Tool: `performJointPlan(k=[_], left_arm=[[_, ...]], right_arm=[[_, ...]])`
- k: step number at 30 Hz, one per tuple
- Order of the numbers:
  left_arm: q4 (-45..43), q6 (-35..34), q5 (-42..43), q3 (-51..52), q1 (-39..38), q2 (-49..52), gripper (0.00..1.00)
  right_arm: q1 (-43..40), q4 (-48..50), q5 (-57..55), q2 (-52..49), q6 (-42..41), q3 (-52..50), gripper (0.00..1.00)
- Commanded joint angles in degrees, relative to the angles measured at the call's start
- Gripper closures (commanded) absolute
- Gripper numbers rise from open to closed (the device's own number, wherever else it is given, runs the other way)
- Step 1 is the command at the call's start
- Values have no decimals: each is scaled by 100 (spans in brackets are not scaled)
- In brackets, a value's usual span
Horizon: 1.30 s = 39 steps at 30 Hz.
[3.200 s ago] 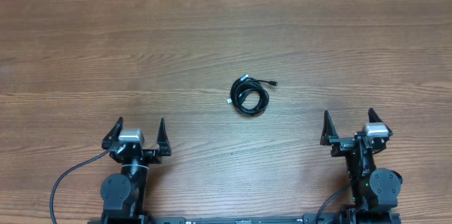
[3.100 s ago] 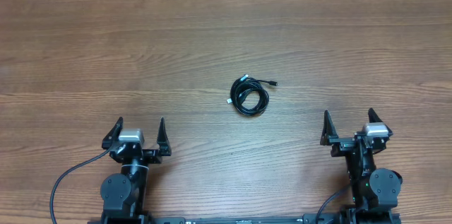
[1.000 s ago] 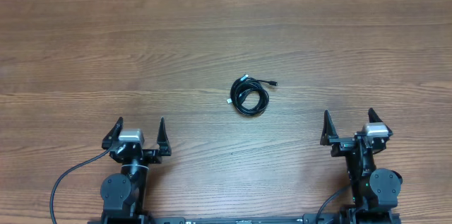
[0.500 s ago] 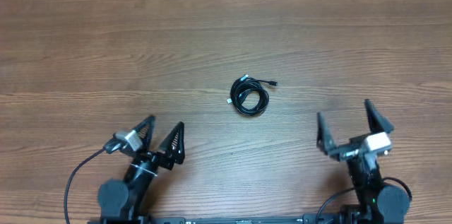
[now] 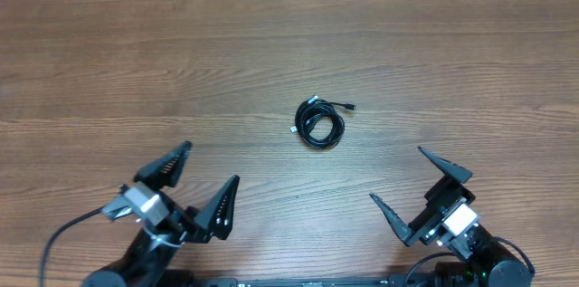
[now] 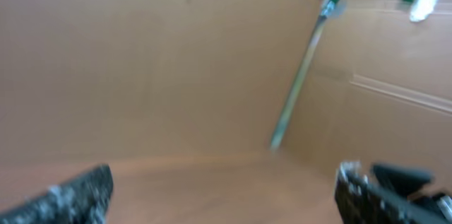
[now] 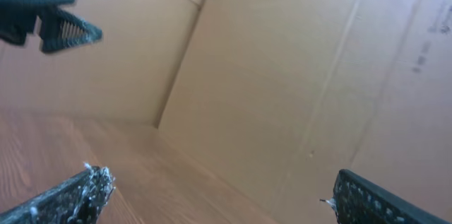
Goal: Untangle cables
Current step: 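Move both grippers toward the black cable coil, right gripper reaching it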
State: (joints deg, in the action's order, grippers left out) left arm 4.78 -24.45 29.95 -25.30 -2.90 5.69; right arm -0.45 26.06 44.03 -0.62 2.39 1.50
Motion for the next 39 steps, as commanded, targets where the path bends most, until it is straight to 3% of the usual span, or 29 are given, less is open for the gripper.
performJointPlan(k=[1,5,11,16,22,24,27,30,36,39], left_arm=[[918,1078,-407,-1182,31,695,0],[2468,1598,-533,-2555,31,1891,0],[4837,1506,-1628,-4476,28,3866,0],[5886,1502,-1054,-5254,24,5189,0],[5991,1504,920,-5254,24,6336,0],[6048,1506,1067,-5254,17,6690,0],[6146,1506,656,-5254,-48,7169,0],[6262,1504,282,-5254,-144,7576,0],[6415,1499,-76,-5254,-243,8155,0],[6415,1497,-72,-5254,-243,8382,0]], right_arm=[[-33,-142,-629,37,-501,595,0],[-33,-1381,-1346,-236,-481,1722,0],[-33,-4962,-1631,-1803,184,4378,0],[-26,-7285,-1204,-3578,238,6367,0],[-26,-7650,1843,-4927,-221,6848,0],[-26,-7630,2614,-5377,-219,6843,0],[31,-7641,2758,-5998,-221,6819,0],[297,-7829,2253,-6625,-267,6819,0],[1403,-8301,-1976,-7792,-2234,6819,0],[1926,-8446,-2516,-8426,-2308,6824,0]])
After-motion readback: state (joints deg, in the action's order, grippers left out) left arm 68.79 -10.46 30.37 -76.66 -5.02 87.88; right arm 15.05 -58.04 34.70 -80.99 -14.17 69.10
